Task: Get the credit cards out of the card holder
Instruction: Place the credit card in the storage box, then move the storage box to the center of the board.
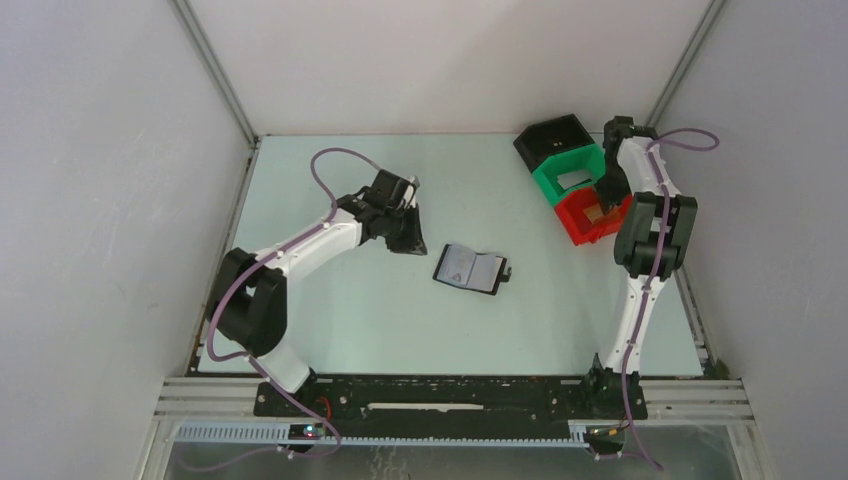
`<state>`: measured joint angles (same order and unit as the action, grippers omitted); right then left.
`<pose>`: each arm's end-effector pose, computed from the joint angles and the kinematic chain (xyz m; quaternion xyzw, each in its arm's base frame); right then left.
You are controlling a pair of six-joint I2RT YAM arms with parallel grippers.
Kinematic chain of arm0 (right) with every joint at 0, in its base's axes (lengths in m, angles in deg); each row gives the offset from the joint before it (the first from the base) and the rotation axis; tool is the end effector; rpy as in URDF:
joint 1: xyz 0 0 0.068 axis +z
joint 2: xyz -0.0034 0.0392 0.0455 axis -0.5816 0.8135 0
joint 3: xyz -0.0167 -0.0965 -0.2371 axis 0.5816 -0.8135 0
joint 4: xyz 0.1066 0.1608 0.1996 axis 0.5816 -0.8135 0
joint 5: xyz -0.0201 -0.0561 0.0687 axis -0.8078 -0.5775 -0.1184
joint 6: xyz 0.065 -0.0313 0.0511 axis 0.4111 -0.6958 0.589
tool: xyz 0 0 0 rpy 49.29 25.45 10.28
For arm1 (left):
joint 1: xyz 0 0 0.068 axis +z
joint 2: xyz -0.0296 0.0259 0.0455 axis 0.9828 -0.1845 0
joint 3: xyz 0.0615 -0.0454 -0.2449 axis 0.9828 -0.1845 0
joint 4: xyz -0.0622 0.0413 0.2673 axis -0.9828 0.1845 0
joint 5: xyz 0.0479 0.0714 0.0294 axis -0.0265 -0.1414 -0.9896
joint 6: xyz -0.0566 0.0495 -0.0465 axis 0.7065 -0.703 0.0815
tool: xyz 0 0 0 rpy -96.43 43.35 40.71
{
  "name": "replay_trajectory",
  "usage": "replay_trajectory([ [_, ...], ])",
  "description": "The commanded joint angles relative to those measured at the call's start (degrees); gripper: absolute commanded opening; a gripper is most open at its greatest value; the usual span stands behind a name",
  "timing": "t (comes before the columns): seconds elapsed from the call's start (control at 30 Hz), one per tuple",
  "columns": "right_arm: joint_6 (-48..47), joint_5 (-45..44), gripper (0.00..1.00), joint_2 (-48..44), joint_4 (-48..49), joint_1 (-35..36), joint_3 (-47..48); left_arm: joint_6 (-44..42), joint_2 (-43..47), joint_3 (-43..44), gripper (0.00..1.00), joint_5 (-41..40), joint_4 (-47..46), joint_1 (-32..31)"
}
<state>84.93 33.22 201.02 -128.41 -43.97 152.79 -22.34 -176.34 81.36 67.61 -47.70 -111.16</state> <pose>0.4561 -0.0952 0.1630 0.4498 0.8712 -0.1409 0.1373 0.3198 -0.2178 0.1834 0.0382 0.9496 -0.2394 0.1989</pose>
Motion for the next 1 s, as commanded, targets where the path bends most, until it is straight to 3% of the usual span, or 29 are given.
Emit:
replay_trajectory([
  [0.0, 2.8, -0.2, 0.02, 0.8, -1.0, -1.0, 2.3, -1.6, 2.0, 2.5, 0.14, -0.4, 0.5, 0.2],
  [0.1, 2.3, 0.6, 0.33, -0.4, 0.8, -1.1, 1.8, -1.6, 1.9, 2.4, 0.14, -0.3, 0.4, 0.2],
  [0.17, 1.6, 1.0, 0.47, -2.0, 2.3, -1.1, 1.0, -1.5, 1.9, 2.4, 0.14, -0.2, 0.4, 0.3],
  [0.4, -2.8, 3.4, 0.52, -11.4, 8.5, -0.4, -3.1, -1.3, 2.3, 1.8, 0.14, 0.0, 0.0, 0.2],
  [0.57, -13.5, 2.3, 0.51, -14.5, 14.7, 4.8, -3.1, -1.4, 2.4, 1.4, 0.14, 0.0, 0.0, 0.2],
  [0.77, -29.1, 4.0, 0.47, -8.0, 19.5, 12.6, 3.5, -1.5, 1.2, 2.9, 0.15, 0.1, 0.5, 0.2],
  [0.87, -37.9, 7.0, 0.50, -3.1, 21.0, 15.1, 6.3, -1.7, 1.2, 2.7, 0.15, -0.4, 0.8, 0.2],
  [0.97, -39.9, 9.9, 0.52, -0.2, 21.4, 15.6, 8.9, -1.8, 1.0, 2.3, 0.15, -0.5, 0.9, 0.2],
])
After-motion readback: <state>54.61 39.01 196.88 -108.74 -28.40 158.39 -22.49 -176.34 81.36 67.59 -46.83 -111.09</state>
